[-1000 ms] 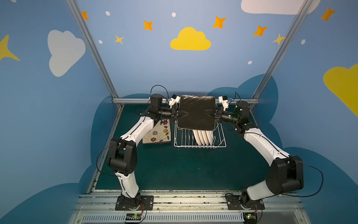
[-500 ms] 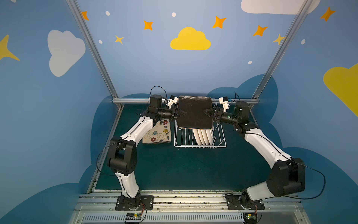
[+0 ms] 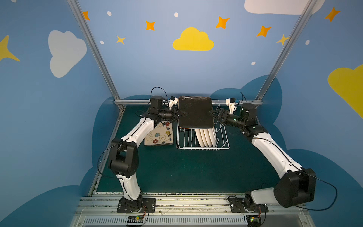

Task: Unload the plates from the dish rack
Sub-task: Pick up a plate from the dish rack, then place the plate among the plates.

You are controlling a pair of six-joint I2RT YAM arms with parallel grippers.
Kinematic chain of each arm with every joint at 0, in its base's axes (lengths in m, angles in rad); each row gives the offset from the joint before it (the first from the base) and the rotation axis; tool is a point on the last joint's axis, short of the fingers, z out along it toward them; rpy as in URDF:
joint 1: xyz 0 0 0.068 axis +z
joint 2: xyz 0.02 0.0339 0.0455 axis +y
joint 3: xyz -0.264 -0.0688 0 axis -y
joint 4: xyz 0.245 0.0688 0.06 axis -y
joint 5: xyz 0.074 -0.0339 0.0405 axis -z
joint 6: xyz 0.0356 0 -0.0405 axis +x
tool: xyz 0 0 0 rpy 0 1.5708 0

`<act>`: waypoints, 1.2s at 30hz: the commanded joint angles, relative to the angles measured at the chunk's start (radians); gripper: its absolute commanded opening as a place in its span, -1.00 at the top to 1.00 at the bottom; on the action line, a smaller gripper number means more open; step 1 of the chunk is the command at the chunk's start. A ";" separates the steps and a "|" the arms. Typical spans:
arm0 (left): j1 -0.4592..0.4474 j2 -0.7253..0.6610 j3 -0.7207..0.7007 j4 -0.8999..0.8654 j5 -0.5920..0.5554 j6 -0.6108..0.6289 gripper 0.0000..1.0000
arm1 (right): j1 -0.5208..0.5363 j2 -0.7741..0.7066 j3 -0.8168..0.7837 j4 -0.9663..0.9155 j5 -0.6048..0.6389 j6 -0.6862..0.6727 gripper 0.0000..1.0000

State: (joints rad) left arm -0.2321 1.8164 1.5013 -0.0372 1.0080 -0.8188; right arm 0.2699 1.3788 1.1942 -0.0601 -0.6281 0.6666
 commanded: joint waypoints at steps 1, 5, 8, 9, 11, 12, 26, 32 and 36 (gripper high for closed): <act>0.018 -0.097 0.062 0.040 0.040 0.020 0.94 | 0.000 -0.058 0.014 -0.059 0.064 -0.116 -0.74; 0.043 -0.132 0.075 -0.027 0.023 0.065 0.94 | 0.003 -0.095 0.001 -0.078 0.076 -0.221 -0.74; 0.067 -0.155 0.077 -0.056 0.015 0.072 0.94 | 0.009 -0.116 0.007 -0.117 0.079 -0.311 -0.74; 0.076 -0.164 0.078 -0.070 0.012 0.081 0.94 | 0.014 -0.120 0.008 -0.127 0.079 -0.338 -0.74; 0.093 -0.185 0.080 -0.109 0.006 0.111 0.94 | 0.023 -0.127 0.014 -0.151 0.083 -0.396 -0.74; 0.103 -0.192 0.085 -0.134 0.004 0.128 0.94 | 0.030 -0.131 0.019 -0.168 0.086 -0.423 -0.74; 0.361 -0.321 0.074 -0.490 -0.015 0.330 0.94 | 0.127 -0.129 0.056 -0.270 0.134 -0.640 -0.74; 0.453 -0.327 0.056 -0.645 -0.060 0.444 0.94 | 0.164 -0.117 0.057 -0.271 0.128 -0.682 -0.74; 0.492 -0.311 0.025 -0.687 -0.075 0.483 0.94 | 0.189 -0.106 0.058 -0.277 0.136 -0.709 -0.75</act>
State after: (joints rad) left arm 0.2447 1.5352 1.5234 -0.7185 0.8677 -0.4114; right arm 0.4438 1.2636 1.2247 -0.3195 -0.4992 -0.0021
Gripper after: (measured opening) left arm 0.126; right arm 0.873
